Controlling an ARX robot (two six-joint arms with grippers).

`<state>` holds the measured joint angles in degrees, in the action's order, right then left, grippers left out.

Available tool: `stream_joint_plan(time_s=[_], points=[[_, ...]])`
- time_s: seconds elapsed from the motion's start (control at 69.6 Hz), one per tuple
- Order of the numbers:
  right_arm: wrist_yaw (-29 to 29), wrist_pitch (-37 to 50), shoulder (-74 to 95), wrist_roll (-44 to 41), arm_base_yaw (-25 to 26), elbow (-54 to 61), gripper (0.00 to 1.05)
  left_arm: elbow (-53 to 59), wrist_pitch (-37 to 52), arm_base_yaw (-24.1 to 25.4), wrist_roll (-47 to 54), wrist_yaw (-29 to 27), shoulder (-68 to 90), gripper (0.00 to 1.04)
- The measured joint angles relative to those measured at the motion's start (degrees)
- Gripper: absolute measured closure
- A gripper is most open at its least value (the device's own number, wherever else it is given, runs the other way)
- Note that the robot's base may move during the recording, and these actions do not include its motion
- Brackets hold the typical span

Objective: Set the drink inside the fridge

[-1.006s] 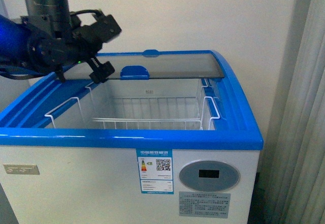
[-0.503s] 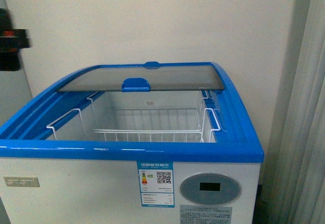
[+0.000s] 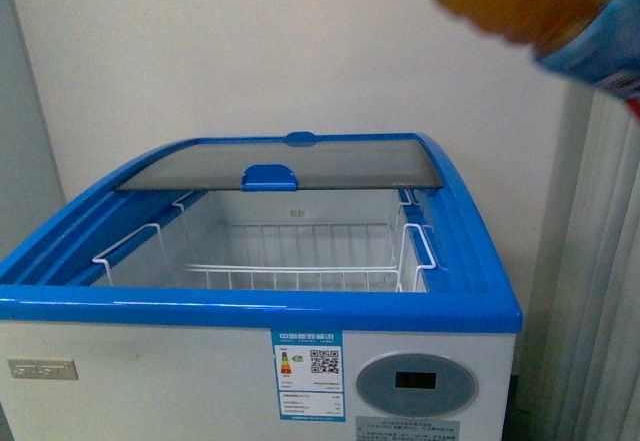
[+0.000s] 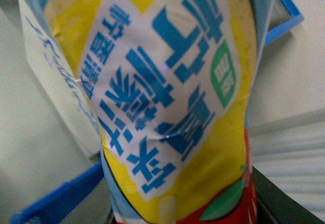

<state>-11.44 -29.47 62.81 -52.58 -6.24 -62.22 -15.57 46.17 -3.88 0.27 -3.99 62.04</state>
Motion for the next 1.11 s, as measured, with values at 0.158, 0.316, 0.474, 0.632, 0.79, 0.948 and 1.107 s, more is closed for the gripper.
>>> stream_joint_plan(time_s=[0.158, 0.316, 0.474, 0.632, 0.79, 0.948, 1.107], points=[[7.6, 5.4, 17.2, -12.5, -3.5, -10.6, 0.62, 3.7, -0.5, 3.2, 0.0, 3.8, -4.2, 1.02], [12.5, 7.0, 29.9, -14.8, -7.4, -20.6, 0.62, 6.6, -2.0, 3.6, 0.0, 4.0, -8.5, 1.02], [15.4, 7.0, 39.0, -15.7, -11.3, -27.1, 0.62, 9.2, -4.7, 3.6, 0.0, 4.0, -13.7, 1.02], [16.7, 6.4, 45.8, -15.9, -13.4, -31.4, 0.62, 11.0, -7.7, 3.6, 0.0, 4.0, -18.6, 1.02], [19.3, 8.8, 54.0, -15.8, -14.8, -36.2, 0.62, 13.8, -8.5, 3.6, 0.0, 4.0, -22.9, 1.02], [20.2, 8.7, 60.0, -15.2, -15.4, -41.9, 0.62, 14.7, -12.0, 3.6, -0.1, 4.0, -26.9, 1.02], [21.1, 8.6, 64.6, -14.2, -15.7, -47.0, 0.62, 14.7, -16.7, 3.7, -0.1, 4.0, -32.1, 1.02]])
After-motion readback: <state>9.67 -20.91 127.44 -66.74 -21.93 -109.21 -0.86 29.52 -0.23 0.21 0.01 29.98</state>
